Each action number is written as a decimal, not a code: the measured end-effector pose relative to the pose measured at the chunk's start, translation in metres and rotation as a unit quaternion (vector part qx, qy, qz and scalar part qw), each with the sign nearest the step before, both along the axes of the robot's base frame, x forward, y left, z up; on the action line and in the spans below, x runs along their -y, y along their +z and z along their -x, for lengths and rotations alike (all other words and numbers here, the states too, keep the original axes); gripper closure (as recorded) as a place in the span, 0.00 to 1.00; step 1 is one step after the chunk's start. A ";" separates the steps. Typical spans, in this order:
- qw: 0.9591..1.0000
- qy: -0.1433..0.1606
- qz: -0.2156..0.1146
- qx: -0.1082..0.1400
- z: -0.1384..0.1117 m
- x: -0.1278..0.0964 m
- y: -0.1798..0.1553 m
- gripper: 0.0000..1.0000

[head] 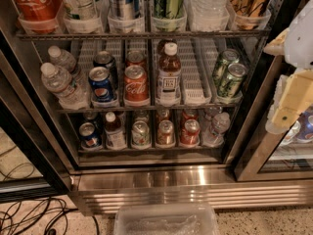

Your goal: Pick 7up can from bottom shelf of fridge

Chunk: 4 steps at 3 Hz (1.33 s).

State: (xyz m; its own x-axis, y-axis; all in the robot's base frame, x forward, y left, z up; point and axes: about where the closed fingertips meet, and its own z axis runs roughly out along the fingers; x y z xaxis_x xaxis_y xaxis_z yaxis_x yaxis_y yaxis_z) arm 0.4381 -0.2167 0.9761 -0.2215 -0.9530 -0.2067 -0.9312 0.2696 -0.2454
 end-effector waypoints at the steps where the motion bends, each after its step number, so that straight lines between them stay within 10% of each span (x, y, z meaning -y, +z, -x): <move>1: 1.000 0.000 0.000 0.000 0.000 0.000 0.000 0.00; 4: 0.998 -0.016 -0.038 -0.036 0.020 -0.027 -0.105 0.00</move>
Offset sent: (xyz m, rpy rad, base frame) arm -0.0026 0.0014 -0.0278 0.0283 0.0308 -0.0192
